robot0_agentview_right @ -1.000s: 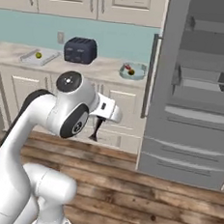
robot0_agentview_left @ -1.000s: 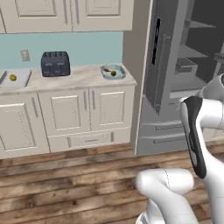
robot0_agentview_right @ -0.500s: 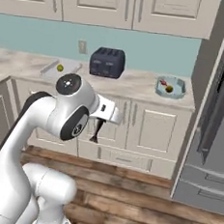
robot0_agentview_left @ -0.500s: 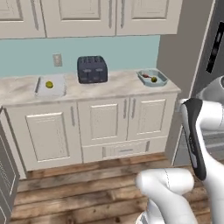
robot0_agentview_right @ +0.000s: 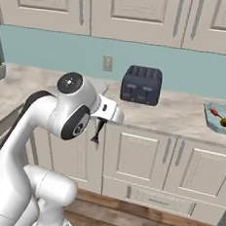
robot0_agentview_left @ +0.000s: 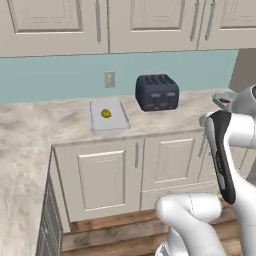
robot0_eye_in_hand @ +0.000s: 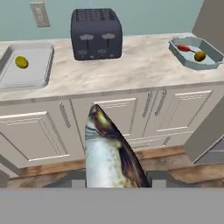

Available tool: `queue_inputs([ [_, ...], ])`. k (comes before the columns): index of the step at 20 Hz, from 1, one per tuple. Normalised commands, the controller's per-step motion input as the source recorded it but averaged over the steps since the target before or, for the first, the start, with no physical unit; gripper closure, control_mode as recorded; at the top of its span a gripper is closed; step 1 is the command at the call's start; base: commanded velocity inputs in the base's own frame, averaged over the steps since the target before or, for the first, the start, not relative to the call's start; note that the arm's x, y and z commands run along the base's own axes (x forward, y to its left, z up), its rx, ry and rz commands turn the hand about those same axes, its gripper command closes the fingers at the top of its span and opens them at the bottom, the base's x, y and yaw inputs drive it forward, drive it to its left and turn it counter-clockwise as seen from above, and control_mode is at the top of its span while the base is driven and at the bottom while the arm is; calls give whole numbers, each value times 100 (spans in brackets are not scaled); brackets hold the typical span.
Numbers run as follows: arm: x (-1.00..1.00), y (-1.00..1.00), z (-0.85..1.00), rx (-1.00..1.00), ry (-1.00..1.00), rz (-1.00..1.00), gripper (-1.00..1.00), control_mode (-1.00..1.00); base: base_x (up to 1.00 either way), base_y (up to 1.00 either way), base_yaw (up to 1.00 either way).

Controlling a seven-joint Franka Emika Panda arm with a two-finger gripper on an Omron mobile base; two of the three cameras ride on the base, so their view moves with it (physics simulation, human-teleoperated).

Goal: Place one lemon and one fish in each tupperware on the nearby counter, to pack two identical lunches.

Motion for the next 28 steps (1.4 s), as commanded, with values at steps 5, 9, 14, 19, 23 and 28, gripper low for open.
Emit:
queue_inputs([
  [5, 0, 0, 0, 0, 0, 0, 100, 100, 91, 100, 0],
  [9, 0, 0, 0, 0, 0, 0, 100, 100, 76, 100, 1],
  [14, 0, 0, 0, 0, 0, 0, 100, 100, 97, 94, 0],
  [19, 40, -1, -22, 0, 4, 0, 100, -100, 60, 12, 0],
  [23, 100, 1, -55, 0, 13, -2, 100, -100, 0, 0, 0],
  [28, 100, 2, -48, 0, 17, -7, 100, -100, 0, 0, 0],
])
